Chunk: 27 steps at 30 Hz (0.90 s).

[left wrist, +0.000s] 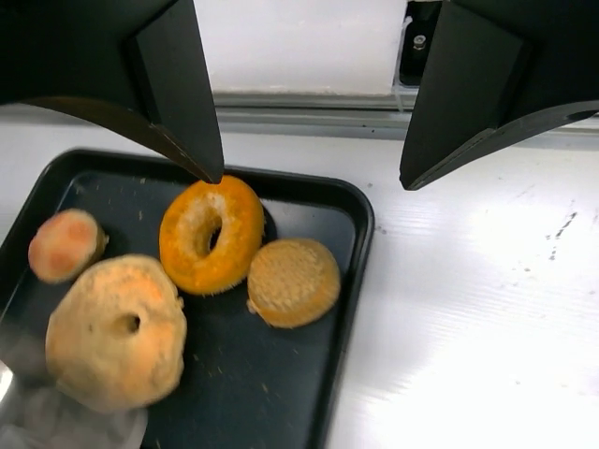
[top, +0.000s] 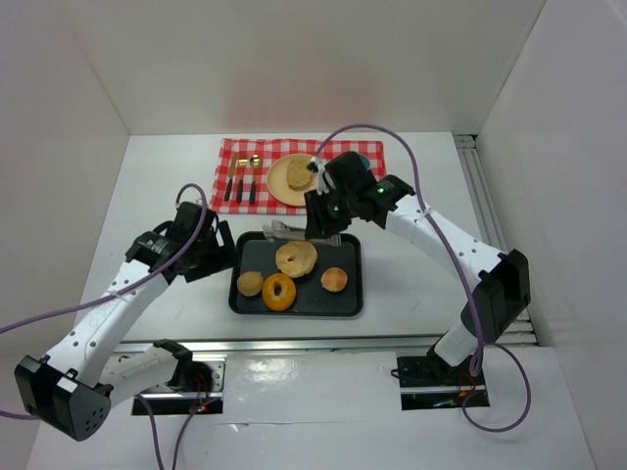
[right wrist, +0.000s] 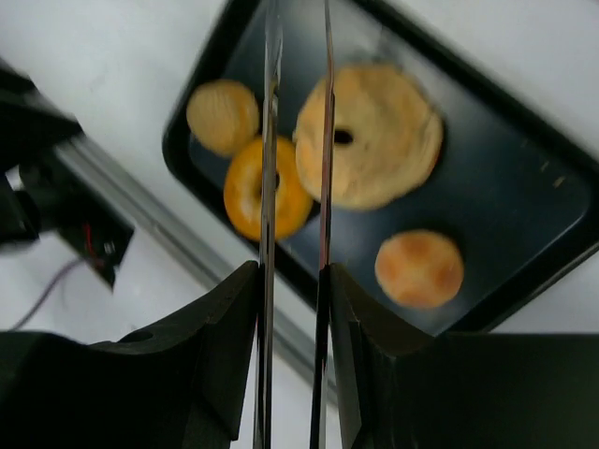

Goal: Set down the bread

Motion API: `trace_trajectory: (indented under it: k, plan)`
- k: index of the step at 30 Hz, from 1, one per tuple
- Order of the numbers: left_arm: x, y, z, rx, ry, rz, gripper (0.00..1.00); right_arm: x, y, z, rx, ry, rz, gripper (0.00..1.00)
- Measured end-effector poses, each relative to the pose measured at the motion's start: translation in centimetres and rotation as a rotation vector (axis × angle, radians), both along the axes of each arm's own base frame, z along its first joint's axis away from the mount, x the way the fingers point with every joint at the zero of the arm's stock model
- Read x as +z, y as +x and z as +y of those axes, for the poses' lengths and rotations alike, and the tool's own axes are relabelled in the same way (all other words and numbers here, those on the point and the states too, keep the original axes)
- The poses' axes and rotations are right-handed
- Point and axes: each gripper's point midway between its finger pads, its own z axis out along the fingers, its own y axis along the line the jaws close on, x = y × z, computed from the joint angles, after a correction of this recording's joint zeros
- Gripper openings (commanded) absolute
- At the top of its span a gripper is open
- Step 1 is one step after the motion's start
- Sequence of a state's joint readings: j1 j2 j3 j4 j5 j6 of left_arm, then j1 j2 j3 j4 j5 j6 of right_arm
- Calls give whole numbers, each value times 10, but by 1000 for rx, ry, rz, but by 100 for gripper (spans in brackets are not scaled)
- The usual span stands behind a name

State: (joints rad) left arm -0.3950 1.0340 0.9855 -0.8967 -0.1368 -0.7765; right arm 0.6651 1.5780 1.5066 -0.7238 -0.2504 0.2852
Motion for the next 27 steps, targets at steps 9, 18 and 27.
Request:
trace_trajectory:
  k: [9, 18, 27]
  plan:
    - [8, 4, 42, 180, 20, -11, 89, -34, -71, 4, 217, -114, 140, 42]
    - [8, 4, 43, 184, 12, -4, 89, -40, -92, 14, 316, -117, 175, 48]
    - [8, 4, 40, 174, -6, -2, 89, -60, -87, 23, 346, -140, 219, 49]
